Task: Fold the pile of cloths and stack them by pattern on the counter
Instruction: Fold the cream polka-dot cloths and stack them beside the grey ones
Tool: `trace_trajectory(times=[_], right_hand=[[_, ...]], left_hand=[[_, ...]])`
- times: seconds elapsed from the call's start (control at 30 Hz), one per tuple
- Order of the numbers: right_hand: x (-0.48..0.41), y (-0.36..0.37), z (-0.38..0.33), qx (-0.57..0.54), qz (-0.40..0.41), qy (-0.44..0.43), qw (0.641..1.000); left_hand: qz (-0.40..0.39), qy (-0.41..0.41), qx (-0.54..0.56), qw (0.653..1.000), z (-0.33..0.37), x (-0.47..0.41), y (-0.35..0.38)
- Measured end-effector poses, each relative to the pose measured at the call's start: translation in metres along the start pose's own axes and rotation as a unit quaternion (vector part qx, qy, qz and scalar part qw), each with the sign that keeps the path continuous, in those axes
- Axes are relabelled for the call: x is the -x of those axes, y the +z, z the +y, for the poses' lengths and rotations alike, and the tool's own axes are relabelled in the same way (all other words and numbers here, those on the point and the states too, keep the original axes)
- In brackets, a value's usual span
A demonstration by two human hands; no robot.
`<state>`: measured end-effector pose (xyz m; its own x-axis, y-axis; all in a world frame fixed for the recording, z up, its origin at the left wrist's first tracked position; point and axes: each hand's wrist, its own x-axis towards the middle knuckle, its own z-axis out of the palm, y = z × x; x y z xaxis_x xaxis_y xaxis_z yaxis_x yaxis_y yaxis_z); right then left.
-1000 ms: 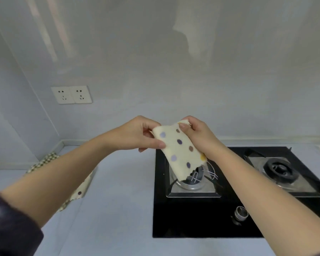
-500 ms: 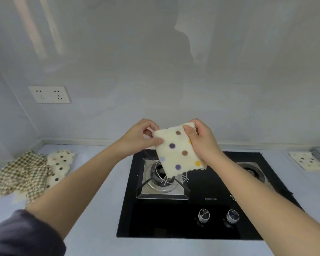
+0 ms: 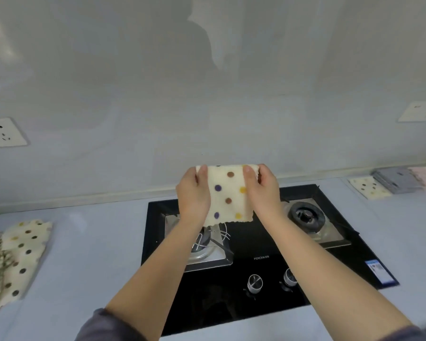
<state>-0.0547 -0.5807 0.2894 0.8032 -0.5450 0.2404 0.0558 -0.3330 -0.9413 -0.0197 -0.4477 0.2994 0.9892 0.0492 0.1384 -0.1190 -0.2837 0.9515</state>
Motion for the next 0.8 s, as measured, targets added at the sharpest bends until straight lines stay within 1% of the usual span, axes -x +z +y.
trace_trajectory(times=[0.07, 0.13, 0.23, 0.33, 0.4, 0.5, 0.57, 0.63, 0.7, 0.8], right_hand=[[-0.001, -0.011, 0.004, -0.012, 0.031, -0.010, 0.999], [-0.004, -0.029, 0.012, -0.010, 0.043, -0.014, 0.999], [-0.012, -0.078, 0.030, -0.004, 0.042, -0.009, 0.999], [-0.013, -0.140, 0.044, -0.022, 0.023, -0.003, 0.999], [-0.012, -0.190, 0.057, -0.021, -0.023, -0.010, 0.999], [-0.011, -0.256, 0.080, -0.032, -0.121, 0.005, 0.992], [-0.009, -0.296, 0.093, -0.004, -0.175, -0.003, 0.985], [-0.007, -0.316, 0.097, 0.036, -0.224, -0.011, 0.974], [-0.007, -0.333, 0.104, 0.062, -0.237, -0.014, 0.969], [-0.014, -0.358, 0.120, 0.051, -0.182, -0.006, 0.982]], left_hand=[[0.022, 0.027, -0.019, 0.999, 0.003, 0.004, 0.016], [0.015, 0.032, -0.014, 0.999, 0.003, 0.006, 0.035], [-0.055, 0.017, 0.052, 0.997, 0.014, 0.023, 0.072], [-0.149, -0.007, 0.118, 0.982, 0.028, 0.059, 0.111], [-0.157, 0.000, 0.127, 0.979, 0.035, 0.087, 0.141], [-0.167, 0.051, 0.103, 0.979, 0.046, 0.119, 0.176], [-0.204, 0.107, 0.057, 0.971, 0.058, 0.140, 0.201], [-0.223, 0.150, 0.004, 0.963, 0.065, 0.152, 0.220], [-0.217, 0.148, -0.009, 0.965, 0.074, 0.163, 0.242], [-0.206, 0.139, -0.032, 0.968, 0.083, 0.167, 0.272]])
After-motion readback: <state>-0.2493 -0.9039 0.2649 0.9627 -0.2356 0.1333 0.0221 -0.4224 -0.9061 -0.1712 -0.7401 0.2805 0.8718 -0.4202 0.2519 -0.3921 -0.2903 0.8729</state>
